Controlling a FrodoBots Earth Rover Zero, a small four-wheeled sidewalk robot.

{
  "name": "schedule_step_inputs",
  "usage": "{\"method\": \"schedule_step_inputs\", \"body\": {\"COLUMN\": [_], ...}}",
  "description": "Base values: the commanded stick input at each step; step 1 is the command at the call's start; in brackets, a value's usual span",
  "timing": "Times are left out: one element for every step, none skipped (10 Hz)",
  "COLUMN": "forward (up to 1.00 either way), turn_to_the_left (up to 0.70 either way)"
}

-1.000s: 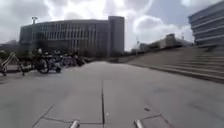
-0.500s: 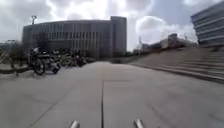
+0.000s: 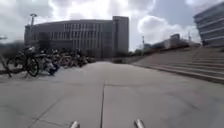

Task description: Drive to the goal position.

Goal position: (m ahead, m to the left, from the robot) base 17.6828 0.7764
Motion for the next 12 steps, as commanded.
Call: {"method": "schedule_step_inputs", "body": {"forward": [1.00, 1.00, 1.00, 1.00, 1.00, 1.00, 1.00, 1.00, 1.00, 1.00, 1.00, 1.00], "turn_to_the_left": [0.00, 0.00, 0.00, 0.00, 0.00, 0.00, 0.00, 0.00, 0.00, 0.00, 0.00, 0.00]}}
